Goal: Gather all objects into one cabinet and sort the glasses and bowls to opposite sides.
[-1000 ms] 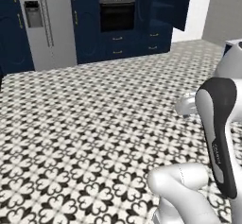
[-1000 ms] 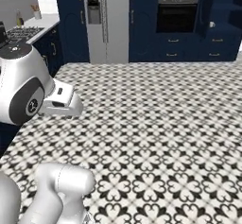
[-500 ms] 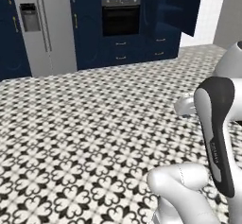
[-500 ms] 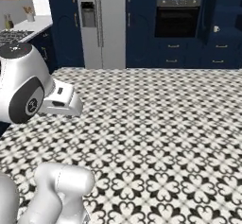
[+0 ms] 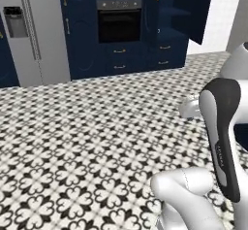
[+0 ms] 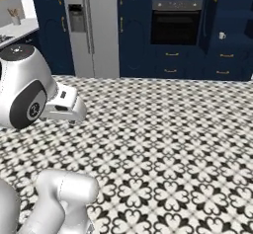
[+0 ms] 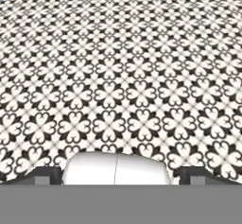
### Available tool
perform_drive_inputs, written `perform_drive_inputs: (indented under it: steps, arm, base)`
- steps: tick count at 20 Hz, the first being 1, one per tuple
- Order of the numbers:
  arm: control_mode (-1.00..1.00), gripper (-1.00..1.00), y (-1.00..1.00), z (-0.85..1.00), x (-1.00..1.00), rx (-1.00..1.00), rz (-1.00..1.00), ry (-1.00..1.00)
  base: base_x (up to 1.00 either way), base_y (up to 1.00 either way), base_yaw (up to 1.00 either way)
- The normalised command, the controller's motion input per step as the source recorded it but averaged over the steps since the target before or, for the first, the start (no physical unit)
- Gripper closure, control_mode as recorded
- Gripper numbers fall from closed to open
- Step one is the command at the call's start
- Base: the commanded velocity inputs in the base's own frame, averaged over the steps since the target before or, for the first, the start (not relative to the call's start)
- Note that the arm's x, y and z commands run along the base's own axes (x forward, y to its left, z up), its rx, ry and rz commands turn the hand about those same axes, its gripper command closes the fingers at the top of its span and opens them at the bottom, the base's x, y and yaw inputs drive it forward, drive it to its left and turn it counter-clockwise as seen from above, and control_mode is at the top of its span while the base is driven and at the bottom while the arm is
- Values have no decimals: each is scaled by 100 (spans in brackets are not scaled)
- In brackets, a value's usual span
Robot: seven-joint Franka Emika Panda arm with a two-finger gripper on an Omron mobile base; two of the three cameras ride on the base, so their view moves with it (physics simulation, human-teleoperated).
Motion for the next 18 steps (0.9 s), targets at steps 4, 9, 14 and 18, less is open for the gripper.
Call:
perform_drive_inputs:
  steps: [4, 9, 14, 18]
  arm:
    - [100, -100, 0, 0, 0, 0, 0, 0]
    - [100, -100, 0, 0, 0, 0, 0, 0]
    - [100, -100, 0, 0, 0, 0, 0, 0]
    - [100, -100, 0, 0, 0, 0, 0, 0]
  base:
    - [100, -93, 14]
    - [100, -88, 14]
    - [100, -69, 14]
    - [100, -54, 11]
